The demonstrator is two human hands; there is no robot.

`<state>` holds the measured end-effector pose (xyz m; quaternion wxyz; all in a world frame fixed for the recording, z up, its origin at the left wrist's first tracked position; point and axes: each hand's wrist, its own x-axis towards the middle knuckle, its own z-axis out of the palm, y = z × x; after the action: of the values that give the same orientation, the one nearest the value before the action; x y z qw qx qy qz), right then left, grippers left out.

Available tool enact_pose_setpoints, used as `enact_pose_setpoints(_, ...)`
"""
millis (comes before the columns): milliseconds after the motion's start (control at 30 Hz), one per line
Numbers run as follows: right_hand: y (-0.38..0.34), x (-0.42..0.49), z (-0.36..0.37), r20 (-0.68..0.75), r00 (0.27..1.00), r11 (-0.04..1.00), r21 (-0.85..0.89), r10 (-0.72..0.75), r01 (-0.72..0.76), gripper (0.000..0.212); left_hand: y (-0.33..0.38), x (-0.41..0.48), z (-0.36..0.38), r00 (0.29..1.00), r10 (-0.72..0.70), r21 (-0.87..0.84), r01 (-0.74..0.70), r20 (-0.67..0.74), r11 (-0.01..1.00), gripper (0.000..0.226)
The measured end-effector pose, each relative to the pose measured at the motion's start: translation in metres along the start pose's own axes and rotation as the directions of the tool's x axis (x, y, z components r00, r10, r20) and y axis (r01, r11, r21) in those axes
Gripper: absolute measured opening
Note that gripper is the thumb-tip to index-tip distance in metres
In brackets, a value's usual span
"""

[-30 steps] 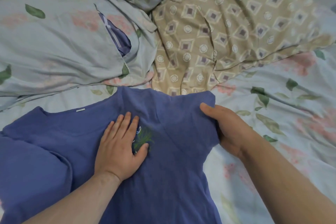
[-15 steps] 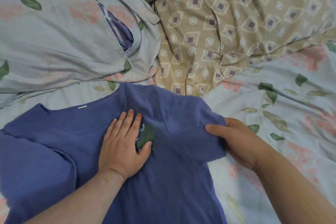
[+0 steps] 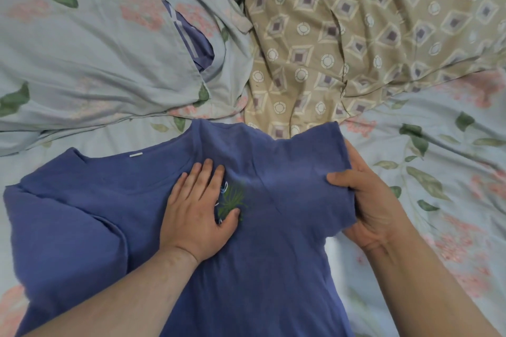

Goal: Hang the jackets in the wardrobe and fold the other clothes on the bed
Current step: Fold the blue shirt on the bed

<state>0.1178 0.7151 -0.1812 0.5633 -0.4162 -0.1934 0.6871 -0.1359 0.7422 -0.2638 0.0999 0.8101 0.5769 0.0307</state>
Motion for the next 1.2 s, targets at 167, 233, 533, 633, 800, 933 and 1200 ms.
enact_pose_setpoints(167,0.008,-0.001,0.036,-0.055,0.996,0.929,-0.366,-0.07,0.045,0.079,-0.004,-0.003,0.0,0.998,0.019,-0.125,-0.026,-0.057,0.992,0.086)
enact_pose_setpoints(233,0.015,-0.002,0.052,-0.047,0.989,0.779,-0.622,-0.138,0.079,0.084,-0.004,-0.005,-0.001,0.996,0.028,-0.217,-0.046,-0.086,0.975,0.087)
enact_pose_setpoints(533,0.079,-0.001,0.112,0.023,0.981,0.471,-0.875,-0.191,0.112,0.076,-0.016,-0.011,-0.07,0.897,-0.442,-0.95,0.114,-0.027,0.29,0.033)
enact_pose_setpoints(633,0.109,-0.015,0.12,0.051,0.998,0.325,-0.944,-0.041,0.061,0.074,-0.039,-0.04,-0.092,0.881,-0.449,-0.928,0.033,-0.148,0.371,0.02)
enact_pose_setpoints(800,0.109,-0.028,0.11,0.108,0.966,0.151,-0.978,-0.236,0.146,0.035,-0.113,-0.076,-0.086,0.816,-0.476,-0.631,0.185,-0.328,0.753,0.03)
enact_pose_setpoints(933,0.089,0.012,0.1,0.392,0.869,-0.402,-0.879,-0.302,0.257,0.031,-0.151,-0.066,-0.063,0.844,-0.502,-0.442,0.385,-0.187,0.81,0.048)
enact_pose_setpoints(1200,0.068,0.061,0.077,0.342,0.879,-0.435,-0.883,-0.333,0.178,0.02,-0.153,-0.066,-0.027,0.906,-0.408,-0.035,0.407,-0.11,0.913,0.067)
